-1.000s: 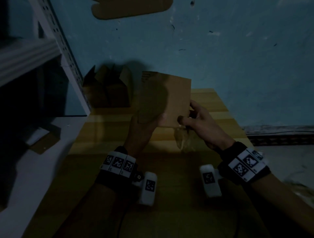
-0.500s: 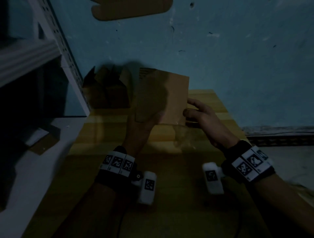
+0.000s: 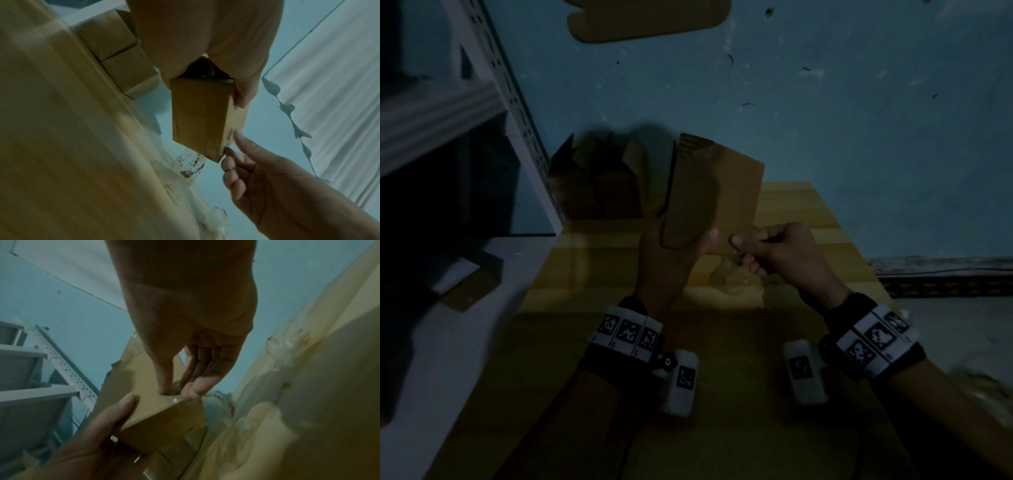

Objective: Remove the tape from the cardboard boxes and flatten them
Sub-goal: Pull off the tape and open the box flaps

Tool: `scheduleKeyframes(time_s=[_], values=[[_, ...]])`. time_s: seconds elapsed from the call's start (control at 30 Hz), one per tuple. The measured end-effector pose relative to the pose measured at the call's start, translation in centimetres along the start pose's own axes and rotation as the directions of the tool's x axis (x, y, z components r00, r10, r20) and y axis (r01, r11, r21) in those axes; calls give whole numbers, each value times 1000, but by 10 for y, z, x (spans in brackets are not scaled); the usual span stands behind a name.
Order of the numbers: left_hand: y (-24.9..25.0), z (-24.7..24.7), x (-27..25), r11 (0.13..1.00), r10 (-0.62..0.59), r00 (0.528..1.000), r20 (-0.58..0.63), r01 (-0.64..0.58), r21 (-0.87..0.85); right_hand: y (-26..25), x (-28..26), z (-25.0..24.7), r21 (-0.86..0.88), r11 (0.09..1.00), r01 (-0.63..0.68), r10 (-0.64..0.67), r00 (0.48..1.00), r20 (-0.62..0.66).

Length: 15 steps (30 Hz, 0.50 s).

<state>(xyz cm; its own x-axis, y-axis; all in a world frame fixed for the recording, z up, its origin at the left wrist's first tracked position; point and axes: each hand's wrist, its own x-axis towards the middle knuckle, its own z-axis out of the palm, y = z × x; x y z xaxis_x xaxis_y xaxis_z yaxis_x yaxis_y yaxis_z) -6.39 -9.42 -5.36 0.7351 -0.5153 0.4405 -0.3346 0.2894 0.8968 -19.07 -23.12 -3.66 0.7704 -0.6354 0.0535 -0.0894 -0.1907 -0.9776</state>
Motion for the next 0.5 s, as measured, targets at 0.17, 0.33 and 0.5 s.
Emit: scheduleKeyframes(time_s=[0.17,0.33,0.5], values=[[-3,2,1,999,10,999,-37,-8,37,1,1,2,56,995,-88,89,996,-7],[-6,1,0,999,-24,999,-41,25,25,-2,0,2,112,982,-150,151,989,1],[-1,0,-1,1000,-31,999,-37,31,-2,-3,-1,3,161,973,-163,159,986,43]])
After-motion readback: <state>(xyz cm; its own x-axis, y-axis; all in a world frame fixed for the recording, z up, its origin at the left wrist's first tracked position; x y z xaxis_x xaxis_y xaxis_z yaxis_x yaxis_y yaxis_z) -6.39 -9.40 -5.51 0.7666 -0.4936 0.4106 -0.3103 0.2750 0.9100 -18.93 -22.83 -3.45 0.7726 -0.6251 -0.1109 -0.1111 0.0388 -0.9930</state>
